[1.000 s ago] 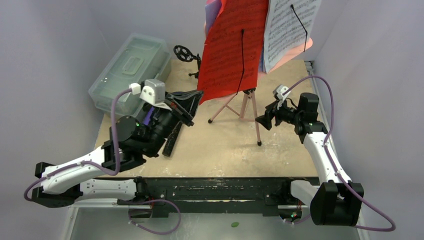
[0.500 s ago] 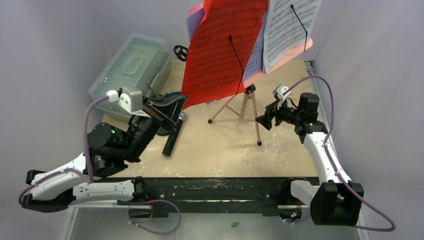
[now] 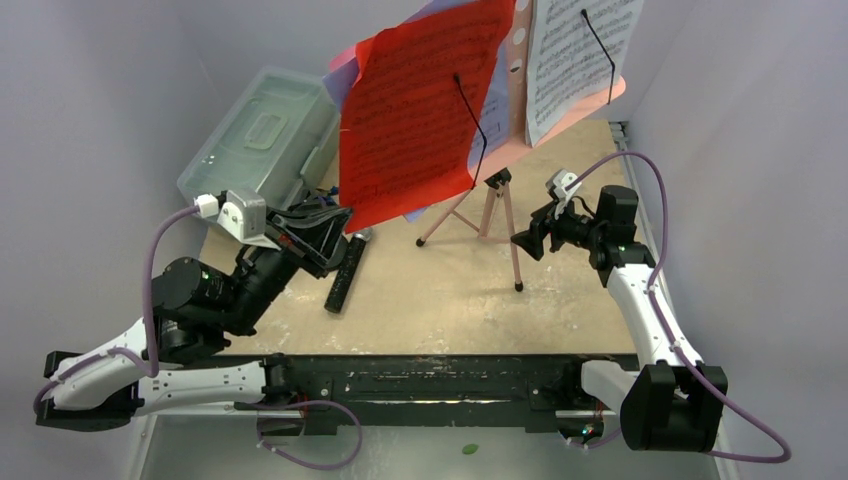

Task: Pack up the instrument practice props
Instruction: Pick up the sheet music from the music stand, then place the sheet music at the center of the board.

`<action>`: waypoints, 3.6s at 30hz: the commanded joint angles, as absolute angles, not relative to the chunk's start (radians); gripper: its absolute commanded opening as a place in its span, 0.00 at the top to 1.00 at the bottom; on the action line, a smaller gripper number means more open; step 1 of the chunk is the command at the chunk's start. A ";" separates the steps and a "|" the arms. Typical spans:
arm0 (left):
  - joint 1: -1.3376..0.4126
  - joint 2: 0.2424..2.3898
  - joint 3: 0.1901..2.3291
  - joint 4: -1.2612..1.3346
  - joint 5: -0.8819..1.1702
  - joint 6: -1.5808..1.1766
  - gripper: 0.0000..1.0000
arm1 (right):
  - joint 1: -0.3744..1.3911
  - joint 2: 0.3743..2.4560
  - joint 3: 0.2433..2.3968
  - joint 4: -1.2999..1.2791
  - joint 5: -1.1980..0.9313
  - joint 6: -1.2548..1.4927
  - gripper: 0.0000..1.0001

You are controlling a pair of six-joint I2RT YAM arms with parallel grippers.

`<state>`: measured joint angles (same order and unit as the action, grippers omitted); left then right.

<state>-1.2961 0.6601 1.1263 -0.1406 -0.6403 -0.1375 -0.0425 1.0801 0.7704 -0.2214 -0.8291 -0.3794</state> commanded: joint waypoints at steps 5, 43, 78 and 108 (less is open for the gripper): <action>-1.290 0.628 1.126 -0.197 -0.665 -0.118 1.00 | -0.049 1.093 0.809 -0.218 -0.839 -0.392 0.20; -1.290 0.788 1.250 -0.092 -0.478 -0.119 0.87 | -0.050 1.075 0.816 -0.238 -0.873 -0.410 0.19; -1.290 1.012 1.630 -0.214 -0.572 0.120 0.91 | -0.051 1.077 0.818 -0.242 -0.877 -0.412 0.18; -1.290 1.147 1.894 0.104 -0.366 0.175 1.00 | -0.051 1.060 0.820 -0.249 -0.899 -0.415 0.17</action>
